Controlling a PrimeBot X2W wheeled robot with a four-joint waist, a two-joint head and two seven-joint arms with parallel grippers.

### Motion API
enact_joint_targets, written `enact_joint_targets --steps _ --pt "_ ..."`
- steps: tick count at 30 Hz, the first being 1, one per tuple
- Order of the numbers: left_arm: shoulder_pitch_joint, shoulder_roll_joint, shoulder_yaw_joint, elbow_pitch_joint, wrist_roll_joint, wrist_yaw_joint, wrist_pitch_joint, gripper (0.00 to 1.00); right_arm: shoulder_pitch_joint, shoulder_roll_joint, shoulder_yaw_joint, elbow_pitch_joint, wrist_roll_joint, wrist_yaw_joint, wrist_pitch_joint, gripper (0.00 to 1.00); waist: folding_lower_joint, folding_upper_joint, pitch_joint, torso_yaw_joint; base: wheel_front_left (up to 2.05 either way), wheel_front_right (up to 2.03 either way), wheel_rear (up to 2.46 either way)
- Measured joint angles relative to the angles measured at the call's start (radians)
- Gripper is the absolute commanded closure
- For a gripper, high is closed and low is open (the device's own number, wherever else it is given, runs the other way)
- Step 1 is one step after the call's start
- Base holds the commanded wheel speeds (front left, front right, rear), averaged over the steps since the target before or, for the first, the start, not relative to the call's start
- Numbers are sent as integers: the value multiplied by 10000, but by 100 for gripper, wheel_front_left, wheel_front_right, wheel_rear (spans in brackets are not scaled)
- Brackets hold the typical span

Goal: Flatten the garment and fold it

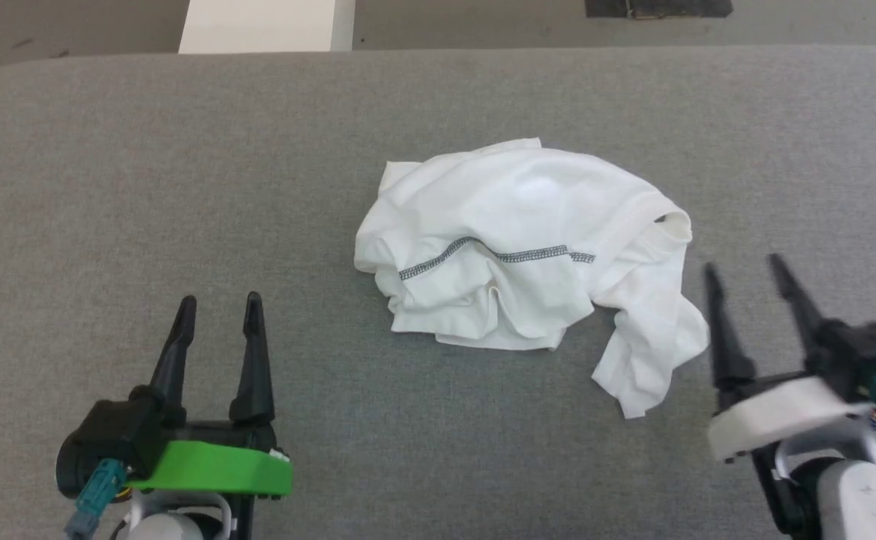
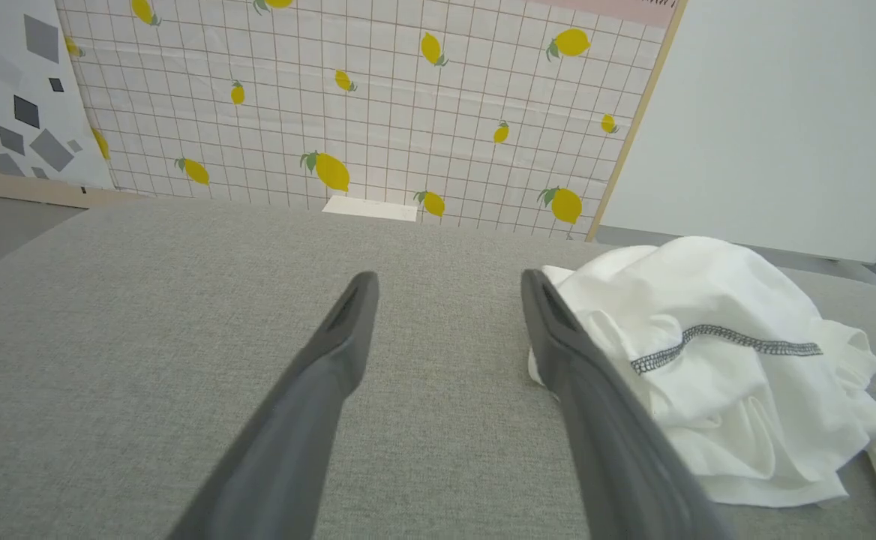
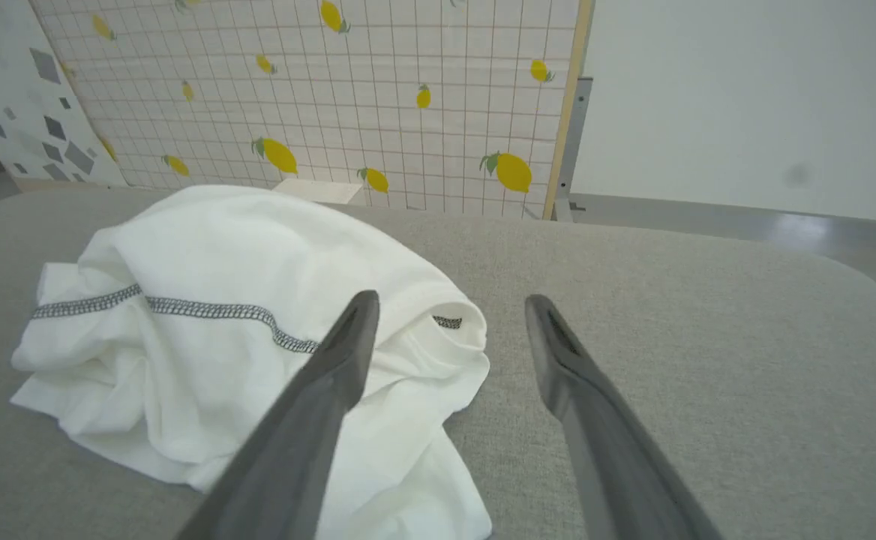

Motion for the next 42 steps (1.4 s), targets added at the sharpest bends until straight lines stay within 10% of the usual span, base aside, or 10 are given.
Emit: enact_joint_targets --steps 6,15,16,18,25,42 --pt "-217 -779 322 696 451 -899 -33 0 -71 -663 571 52 -100 0 3833 0 0 0 490 402 0 0 0" --pt "-376 -1323 757 1250 725 -1676 -33 0 -141 -1208 922 75 6 -2 6339 0 0 0 893 989 0 0 0" --pt "-379 -1386 817 1319 800 -1726 -35 0 -181 -1256 938 56 8 -2 6498 45 0 0 911 1027 0 0 0" --pt "-379 -1515 907 1427 941 -1825 -35 0 -294 -1275 995 12 33 -2 6606 100 0 0 884 1044 0 0 0" --pt "-346 -1760 1352 1524 1103 -2034 -33 0 -566 -1664 1120 -314 341 0 6684 100 0 0 593 736 0 0 0" --pt "-376 -1900 1804 1440 1503 -2552 -35 0 -3086 -5810 -1921 1141 -153 0 6995 100 0 1 648 40 0 0 0"
